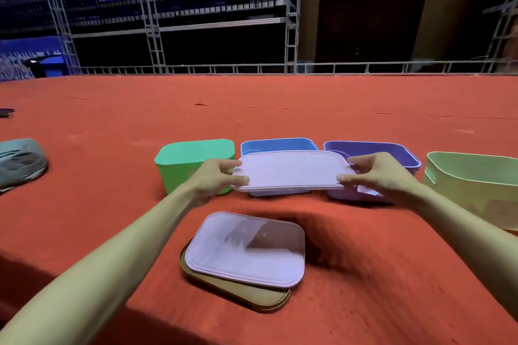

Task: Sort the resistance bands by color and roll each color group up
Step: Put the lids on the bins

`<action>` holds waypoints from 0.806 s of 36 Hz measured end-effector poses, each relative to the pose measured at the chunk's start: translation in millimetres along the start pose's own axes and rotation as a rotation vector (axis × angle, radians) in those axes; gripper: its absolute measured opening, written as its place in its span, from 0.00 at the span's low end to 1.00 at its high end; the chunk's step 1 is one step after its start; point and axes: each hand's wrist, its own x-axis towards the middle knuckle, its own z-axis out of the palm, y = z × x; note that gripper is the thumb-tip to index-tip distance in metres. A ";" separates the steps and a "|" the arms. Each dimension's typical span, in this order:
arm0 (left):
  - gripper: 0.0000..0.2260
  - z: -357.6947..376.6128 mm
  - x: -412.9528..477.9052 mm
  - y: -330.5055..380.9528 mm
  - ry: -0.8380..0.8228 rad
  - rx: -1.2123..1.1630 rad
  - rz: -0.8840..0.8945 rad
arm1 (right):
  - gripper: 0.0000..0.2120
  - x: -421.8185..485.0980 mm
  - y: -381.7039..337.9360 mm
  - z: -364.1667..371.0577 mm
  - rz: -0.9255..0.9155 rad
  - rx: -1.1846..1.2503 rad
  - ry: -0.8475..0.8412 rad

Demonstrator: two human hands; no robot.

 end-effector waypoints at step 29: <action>0.35 -25.9 153.2 17.3 -0.005 0.444 0.072 | 0.25 200.0 61.7 -16.4 0.054 -0.369 -0.150</action>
